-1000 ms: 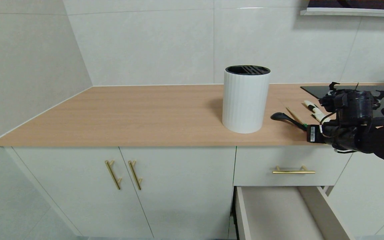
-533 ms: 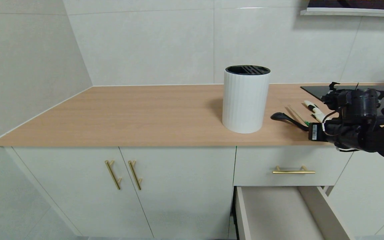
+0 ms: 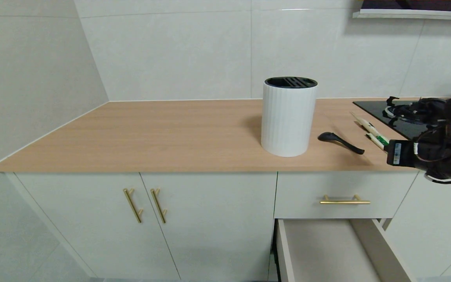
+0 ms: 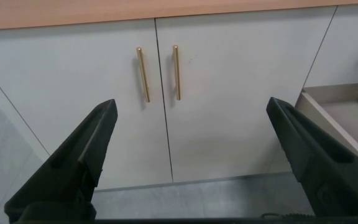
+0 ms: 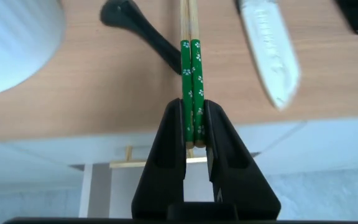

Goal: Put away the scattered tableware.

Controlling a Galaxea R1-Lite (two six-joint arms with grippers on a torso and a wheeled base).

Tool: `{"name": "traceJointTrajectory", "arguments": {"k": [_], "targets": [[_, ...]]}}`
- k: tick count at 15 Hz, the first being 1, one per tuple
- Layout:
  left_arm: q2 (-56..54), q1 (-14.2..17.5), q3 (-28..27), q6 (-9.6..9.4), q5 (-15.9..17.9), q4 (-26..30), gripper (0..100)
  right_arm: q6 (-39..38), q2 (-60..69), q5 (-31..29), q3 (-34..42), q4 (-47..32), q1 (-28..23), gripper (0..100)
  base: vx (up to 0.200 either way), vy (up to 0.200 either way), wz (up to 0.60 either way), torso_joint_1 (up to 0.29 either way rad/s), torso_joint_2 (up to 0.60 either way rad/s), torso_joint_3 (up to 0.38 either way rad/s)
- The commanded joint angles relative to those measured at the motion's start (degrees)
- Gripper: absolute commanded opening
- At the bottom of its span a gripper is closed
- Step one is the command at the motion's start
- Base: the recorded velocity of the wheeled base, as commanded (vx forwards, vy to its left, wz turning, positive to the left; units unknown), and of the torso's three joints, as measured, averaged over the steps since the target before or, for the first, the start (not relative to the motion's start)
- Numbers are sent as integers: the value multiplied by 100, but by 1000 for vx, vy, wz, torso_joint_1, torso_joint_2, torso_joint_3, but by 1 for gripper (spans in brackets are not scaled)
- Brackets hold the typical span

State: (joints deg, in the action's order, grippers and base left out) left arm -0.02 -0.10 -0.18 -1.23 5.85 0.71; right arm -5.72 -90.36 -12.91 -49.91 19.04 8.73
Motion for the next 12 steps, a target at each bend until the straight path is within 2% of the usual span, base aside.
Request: {"name": "traceJointTrajectory", "arguments": {"k": [1,3,4,6,9,12], "targets": [[2,1,1,0,-5,0,100,9,1064,236,500,-384,6,0,0,0,0,0,0,0],[2,1,1,0,-5,0,100,44,1758,1440,755,-647,-64,0,0,0,0,0,0,0],[2,1,1,0,-5,0,100,80,1960,1766,816,-726,-82,0,0,0,0,0,0,0],[2,1,1,0,-5,0,100,220,2303,2003,834,-999,-82,0,0,0,0,0,0,0],[2,1,1,0,4,0,100,668,2848,2346,798,-1834,-64,0,0,0,0,0,0,0],[2,1,1,0,-5,0,100,748,3059,2363,711,-2265,-20,0,0,0,0,0,0,0]]}}
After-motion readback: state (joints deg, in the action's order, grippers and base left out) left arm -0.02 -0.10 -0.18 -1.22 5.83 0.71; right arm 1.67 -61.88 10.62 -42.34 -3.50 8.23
